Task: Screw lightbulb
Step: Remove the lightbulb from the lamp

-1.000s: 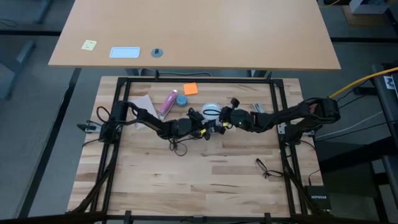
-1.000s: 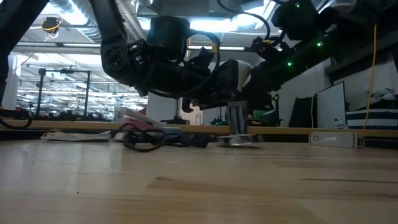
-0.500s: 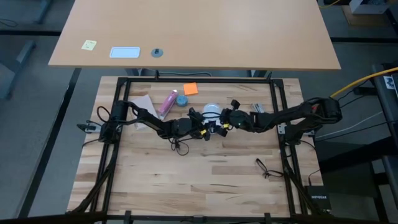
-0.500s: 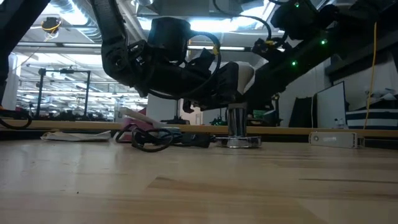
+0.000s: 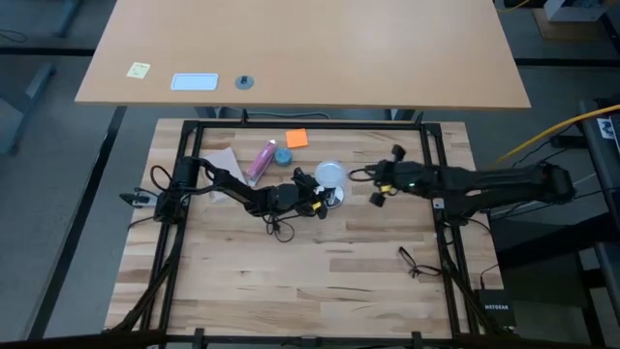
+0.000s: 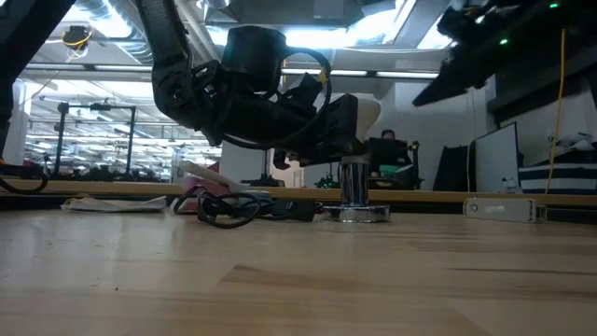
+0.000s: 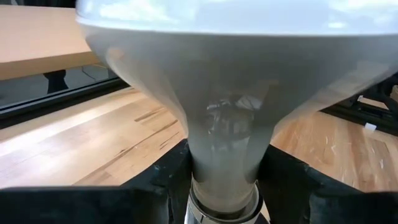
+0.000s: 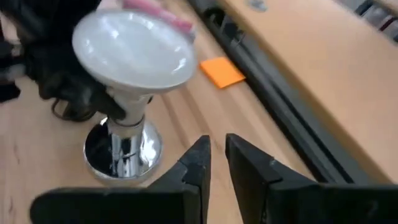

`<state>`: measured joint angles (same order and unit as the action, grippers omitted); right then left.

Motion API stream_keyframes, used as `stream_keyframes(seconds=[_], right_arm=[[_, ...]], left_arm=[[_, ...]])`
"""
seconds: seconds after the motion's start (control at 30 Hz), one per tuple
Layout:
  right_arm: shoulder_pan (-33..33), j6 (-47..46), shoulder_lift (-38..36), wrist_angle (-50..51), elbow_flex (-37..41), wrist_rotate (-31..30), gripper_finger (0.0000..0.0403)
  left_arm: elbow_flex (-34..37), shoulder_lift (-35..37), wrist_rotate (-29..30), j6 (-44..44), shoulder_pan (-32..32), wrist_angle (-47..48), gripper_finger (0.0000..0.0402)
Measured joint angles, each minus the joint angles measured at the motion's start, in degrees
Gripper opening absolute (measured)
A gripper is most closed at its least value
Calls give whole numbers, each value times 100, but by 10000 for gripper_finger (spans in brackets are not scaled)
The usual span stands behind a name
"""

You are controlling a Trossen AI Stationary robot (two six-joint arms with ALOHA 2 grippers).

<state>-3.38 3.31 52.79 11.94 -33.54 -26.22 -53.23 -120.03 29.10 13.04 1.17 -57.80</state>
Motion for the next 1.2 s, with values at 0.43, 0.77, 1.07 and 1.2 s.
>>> stream_keyframes(seconds=[0.43,0.77,1.07,1.2], right_arm=[[0,-1969,628,-4982,3004,201,60],[-2,-2263,2582,-5167,2211,-143,60],[-2,-2240,4111,-5186,1324,-178,60],[-4,-2238,4645,-5195,994,-123,60]], left_arm=[[-2,0,12,31,-2,18,149],[-2,0,14,72,-1,17,149],[0,0,10,72,-2,-19,149],[2,0,-44,61,-4,-14,149]])
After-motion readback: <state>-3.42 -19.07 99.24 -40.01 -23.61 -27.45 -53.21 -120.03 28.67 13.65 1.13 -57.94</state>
